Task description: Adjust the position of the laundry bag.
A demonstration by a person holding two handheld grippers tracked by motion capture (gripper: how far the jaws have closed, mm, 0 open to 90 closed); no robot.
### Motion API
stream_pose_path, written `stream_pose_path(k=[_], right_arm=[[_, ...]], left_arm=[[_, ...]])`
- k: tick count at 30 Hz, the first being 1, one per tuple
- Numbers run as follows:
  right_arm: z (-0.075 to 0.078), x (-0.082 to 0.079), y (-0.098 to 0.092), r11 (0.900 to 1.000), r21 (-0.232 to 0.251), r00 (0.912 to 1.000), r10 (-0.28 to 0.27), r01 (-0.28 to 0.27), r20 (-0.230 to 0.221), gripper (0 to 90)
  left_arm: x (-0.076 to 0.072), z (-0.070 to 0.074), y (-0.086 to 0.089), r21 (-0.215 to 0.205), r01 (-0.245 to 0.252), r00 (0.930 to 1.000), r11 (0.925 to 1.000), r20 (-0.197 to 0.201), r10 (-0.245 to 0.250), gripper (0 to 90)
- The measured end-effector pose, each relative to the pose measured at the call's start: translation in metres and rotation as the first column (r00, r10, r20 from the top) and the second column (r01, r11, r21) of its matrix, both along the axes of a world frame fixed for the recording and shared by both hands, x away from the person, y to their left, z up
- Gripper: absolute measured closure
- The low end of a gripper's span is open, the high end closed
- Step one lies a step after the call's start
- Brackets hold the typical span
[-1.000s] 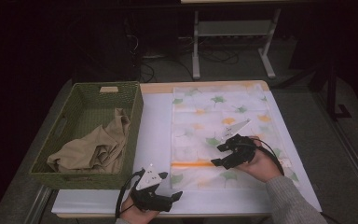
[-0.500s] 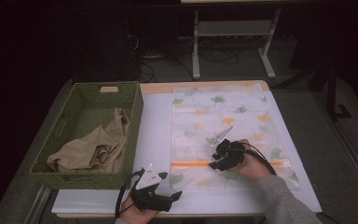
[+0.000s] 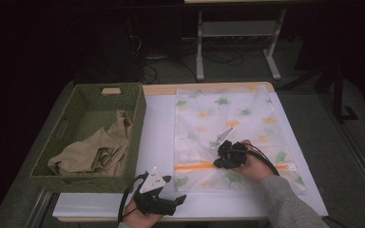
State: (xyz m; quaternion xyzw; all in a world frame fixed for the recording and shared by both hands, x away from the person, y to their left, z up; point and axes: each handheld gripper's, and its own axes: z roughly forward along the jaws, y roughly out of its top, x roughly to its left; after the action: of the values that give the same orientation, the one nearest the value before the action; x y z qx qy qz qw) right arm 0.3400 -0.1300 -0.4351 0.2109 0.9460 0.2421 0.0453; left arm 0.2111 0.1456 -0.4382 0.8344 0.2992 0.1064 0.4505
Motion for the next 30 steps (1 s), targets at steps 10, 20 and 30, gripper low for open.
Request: stream_pose_path(k=[10,20,30], right_arm=[[0.01,-0.007,-0.002,0.999,0.036,1.0,0.009,-0.008,-0.004,87.8],[0.015,-0.024,-0.002,0.998,0.056,0.9996,0.027,-0.026,-0.012,87.4],[0.015,-0.04,0.002,0.995,0.091,0.9984,0.042,-0.038,-0.037,81.1]], left_arm=[[-0.001,0.003,0.001,-0.009,-0.004,1.0,1.0,0.008,0.004,19.5],[-0.002,0.003,0.002,-0.02,-0.009,0.9999,0.9998,0.011,0.009,19.4],[0.001,0.003,0.004,-0.032,-0.007,1.0,0.9995,0.003,0.007,19.4]])
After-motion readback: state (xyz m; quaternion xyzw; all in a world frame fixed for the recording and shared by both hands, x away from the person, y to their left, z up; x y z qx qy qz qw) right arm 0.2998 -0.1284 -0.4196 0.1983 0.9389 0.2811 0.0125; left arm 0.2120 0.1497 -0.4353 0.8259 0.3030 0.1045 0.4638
